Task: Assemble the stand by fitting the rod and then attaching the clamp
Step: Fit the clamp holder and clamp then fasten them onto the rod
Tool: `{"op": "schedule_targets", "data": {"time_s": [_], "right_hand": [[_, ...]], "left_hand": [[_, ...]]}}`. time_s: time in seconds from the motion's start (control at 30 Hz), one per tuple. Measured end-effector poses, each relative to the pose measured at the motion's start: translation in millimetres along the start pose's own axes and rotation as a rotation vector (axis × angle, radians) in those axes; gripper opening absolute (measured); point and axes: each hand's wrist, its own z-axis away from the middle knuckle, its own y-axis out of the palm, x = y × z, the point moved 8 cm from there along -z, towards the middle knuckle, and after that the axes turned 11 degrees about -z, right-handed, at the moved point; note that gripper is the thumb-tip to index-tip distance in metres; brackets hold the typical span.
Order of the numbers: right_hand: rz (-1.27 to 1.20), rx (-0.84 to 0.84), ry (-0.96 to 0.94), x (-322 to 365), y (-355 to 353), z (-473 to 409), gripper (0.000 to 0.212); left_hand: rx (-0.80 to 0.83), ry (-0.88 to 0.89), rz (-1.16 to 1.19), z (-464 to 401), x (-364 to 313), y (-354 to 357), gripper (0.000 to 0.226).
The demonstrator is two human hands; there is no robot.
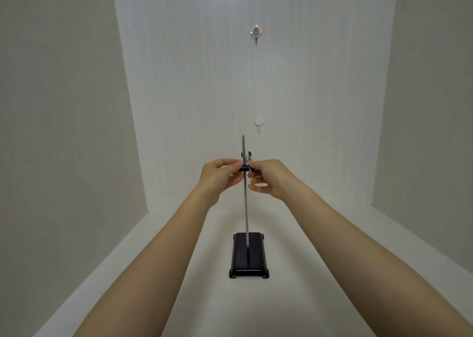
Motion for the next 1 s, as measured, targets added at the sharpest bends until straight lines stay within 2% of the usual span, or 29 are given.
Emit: {"op": "schedule_targets", "data": {"time_s": [0.23, 0.43, 0.67, 0.9, 1.0], "right_hand": [[-0.038, -0.02, 0.08, -47.9, -15.0, 5.6, 0.018], [-0.048, -0.031, 0.076, -61.6, -19.7, 6.8, 0.017], [-0.08, -0.037, 0.038, -47.3, -17.0, 5.9, 0.015], [-0.138, -0.026, 0.084, -55.2, -16.2, 7.4, 0.012], [-0.174, -0.019, 0.088, -55.6, -15.8, 8.2, 0.014]], "left_hand": [[0.065, -0.12, -0.051, 11.1, 44.6, 1.9, 0.022], [0.052, -0.18, -0.092, 14.9, 61.7, -4.3, 0.022], [-0.02, -0.101, -0.123, 11.1, 49.5, -10.0, 0.007], [-0.039, 0.034, -0.176, 14.0, 42.5, -11.3, 0.021], [-0.055, 0.027, -0.053, 13.3, 44.8, -14.1, 0.015]]}}
